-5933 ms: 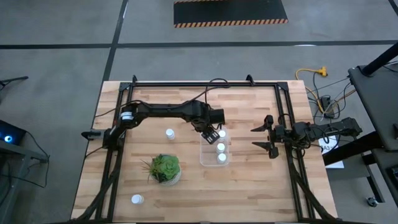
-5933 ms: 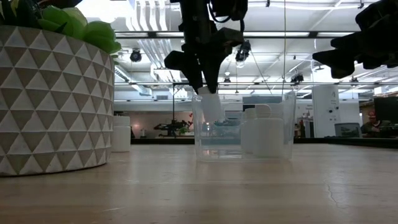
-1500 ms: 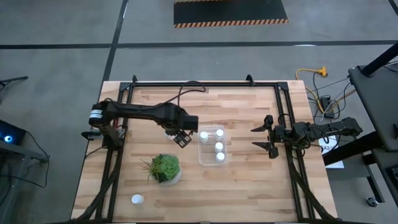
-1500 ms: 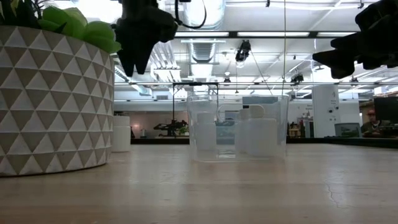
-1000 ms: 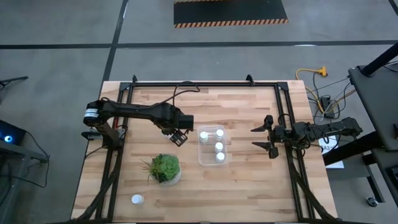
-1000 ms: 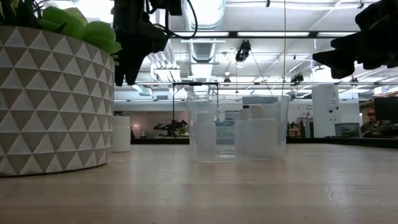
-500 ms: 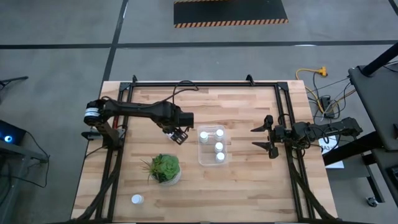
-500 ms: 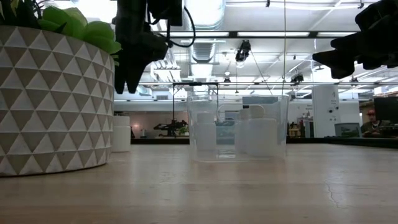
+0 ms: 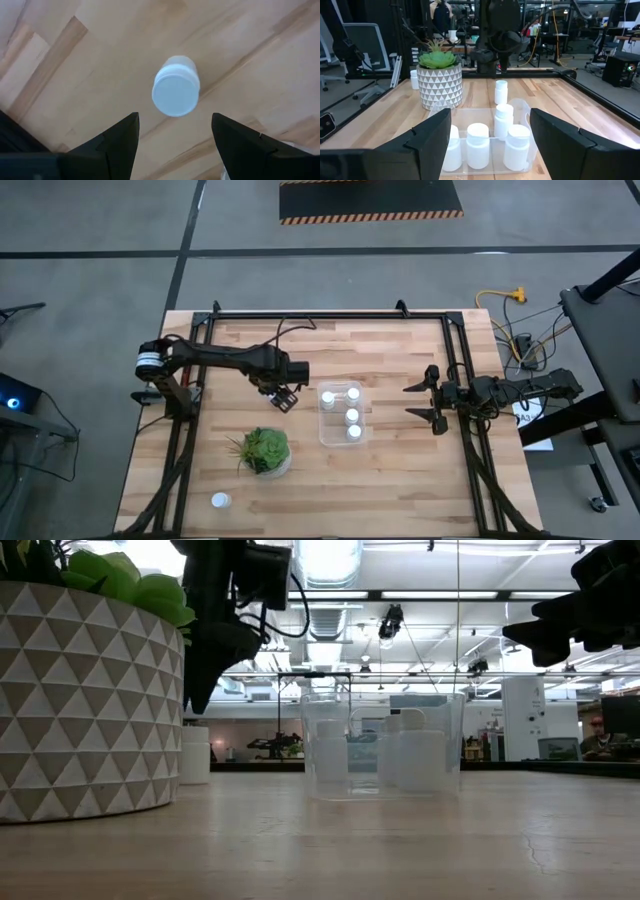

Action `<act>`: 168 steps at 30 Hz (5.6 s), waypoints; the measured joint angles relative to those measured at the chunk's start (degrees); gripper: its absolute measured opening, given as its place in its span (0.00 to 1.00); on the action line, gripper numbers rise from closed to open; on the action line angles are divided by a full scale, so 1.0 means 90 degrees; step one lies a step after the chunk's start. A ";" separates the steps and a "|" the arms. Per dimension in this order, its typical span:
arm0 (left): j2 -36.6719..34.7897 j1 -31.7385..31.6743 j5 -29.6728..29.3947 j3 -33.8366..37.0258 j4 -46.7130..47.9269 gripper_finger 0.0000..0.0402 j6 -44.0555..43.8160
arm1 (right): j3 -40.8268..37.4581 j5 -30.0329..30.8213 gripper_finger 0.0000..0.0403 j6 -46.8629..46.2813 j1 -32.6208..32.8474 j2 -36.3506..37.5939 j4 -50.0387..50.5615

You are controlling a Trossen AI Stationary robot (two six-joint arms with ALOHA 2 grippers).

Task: Pick and place pill bottles into a basket
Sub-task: Put the white medicine bottle into the transparent bin

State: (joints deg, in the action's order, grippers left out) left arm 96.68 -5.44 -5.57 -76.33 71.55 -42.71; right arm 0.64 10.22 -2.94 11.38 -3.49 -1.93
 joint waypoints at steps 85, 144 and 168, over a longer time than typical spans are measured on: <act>-0.0007 -0.0244 0.0534 0.0371 -0.1258 0.35 0.0836 | 0.0000 -0.0002 0.65 0.0006 -0.0002 0.0002 0.0000; 0.2096 0.1113 0.0418 -0.5070 0.1010 0.35 0.1770 | 0.0000 0.0000 0.65 0.0010 0.0000 0.0000 0.0000; 0.2888 0.1132 0.0389 -0.5074 0.0833 0.35 0.2006 | 0.0000 0.0000 0.65 0.0002 -0.0001 0.0000 0.0000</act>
State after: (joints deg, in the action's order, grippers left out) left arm 122.67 4.75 -2.06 -121.99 79.05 -24.66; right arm 0.64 10.22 -2.92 11.37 -3.49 -1.93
